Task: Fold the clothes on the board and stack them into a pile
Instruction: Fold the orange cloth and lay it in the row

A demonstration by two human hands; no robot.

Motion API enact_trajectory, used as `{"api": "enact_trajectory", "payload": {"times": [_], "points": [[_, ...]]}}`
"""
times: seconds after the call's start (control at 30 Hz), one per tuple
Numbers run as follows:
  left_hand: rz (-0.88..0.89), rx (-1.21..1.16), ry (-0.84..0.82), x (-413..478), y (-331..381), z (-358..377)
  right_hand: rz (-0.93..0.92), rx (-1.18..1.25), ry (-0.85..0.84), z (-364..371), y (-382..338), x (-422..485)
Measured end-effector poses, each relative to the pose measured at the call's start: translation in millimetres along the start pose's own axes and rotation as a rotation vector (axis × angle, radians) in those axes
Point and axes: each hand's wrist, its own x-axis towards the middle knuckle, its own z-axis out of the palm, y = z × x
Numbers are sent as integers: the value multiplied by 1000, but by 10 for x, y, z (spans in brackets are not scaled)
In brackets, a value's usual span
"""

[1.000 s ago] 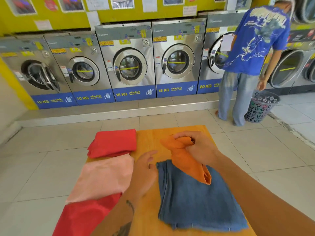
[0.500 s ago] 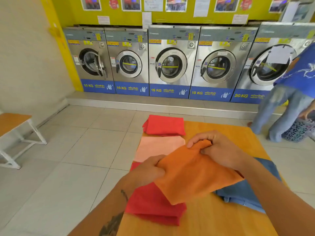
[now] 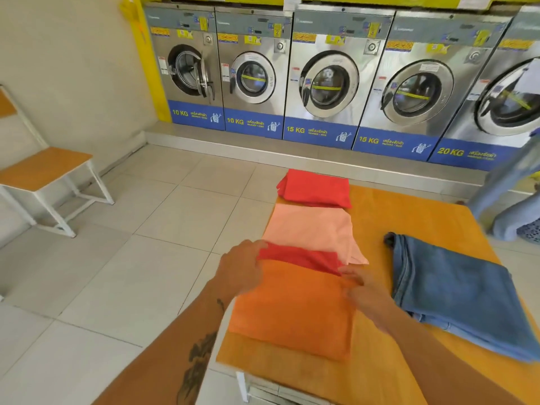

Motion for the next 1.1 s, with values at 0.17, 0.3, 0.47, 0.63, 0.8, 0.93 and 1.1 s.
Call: {"api": "enact_trajectory", "payload": {"times": [0.17, 0.3, 0.47, 0.63, 0.8, 0.93, 1.1], "points": [[88, 175, 26, -229, 113, 612, -59, -512, 23, 72, 346, -67], [111, 298, -95, -353, 55, 938, -118, -707, -101, 123, 364, -98], [71, 302, -137, -339, 10, 984, -10, -707, -302, 81, 422, -115], [-13, 179, -107, -311, 173, 942, -76, -567, -225, -66, 398, -12], [-42, 32, 68, -138, 455, 850, -174, -507, -196, -274, 323, 196], [-27, -40, 131, 26, 762, 888, -204, -435, -221, -531, 311, 354], [-5, -120, 213, 227, 1238, 1054, -185, -328, -209, -992, 362, 484]]}}
